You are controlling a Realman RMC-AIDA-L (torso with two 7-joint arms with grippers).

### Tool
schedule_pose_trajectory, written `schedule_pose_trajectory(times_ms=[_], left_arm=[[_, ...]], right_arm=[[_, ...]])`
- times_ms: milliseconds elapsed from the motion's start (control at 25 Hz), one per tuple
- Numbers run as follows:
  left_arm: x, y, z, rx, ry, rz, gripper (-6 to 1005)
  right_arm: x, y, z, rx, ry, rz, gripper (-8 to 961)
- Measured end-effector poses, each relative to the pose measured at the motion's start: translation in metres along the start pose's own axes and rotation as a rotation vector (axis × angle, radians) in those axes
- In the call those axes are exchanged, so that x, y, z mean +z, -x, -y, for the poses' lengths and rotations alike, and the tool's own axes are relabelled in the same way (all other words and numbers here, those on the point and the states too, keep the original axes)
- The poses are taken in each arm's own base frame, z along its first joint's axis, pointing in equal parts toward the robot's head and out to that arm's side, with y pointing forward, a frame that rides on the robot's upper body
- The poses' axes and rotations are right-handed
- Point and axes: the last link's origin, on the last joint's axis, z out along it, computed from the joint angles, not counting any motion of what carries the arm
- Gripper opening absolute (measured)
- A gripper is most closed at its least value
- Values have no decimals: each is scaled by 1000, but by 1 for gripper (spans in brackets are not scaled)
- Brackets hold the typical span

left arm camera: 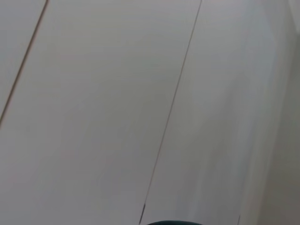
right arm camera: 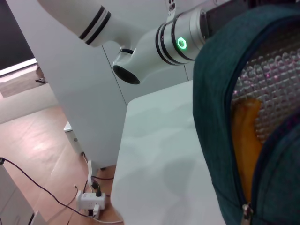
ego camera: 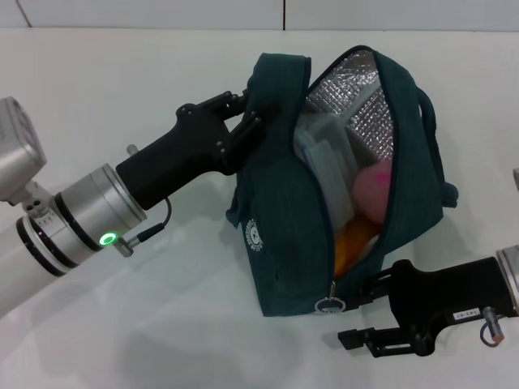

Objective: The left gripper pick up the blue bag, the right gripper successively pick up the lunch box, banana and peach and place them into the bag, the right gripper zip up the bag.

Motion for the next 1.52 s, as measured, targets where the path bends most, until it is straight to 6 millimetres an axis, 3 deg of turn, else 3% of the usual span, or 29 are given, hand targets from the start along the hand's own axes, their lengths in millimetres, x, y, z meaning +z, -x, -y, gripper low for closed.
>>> schedule_pose_trajectory(times_ms=[360, 600, 800, 1000, 1200, 1520], left_arm=[[1, -1, 1, 2, -1, -2, 263], [1, 1, 0, -5, -4, 2, 262], [1, 1, 0, -6, -1, 3, 262], [0, -1, -3, -7, 16, -13, 262], [-2, -2, -3, -8, 13, -17, 262], [-12, -6, 0, -63, -27, -68, 536]], right_arm=[[17, 7, 3, -30, 25, -37, 445], [17, 10, 4, -36, 15, -15, 402], [17, 10, 4, -44, 12, -14, 172], [14, 10, 5, -89, -6, 10, 27], [13, 10, 5, -114, -9, 17, 23], [12, 13, 5, -158, -5, 19, 19]])
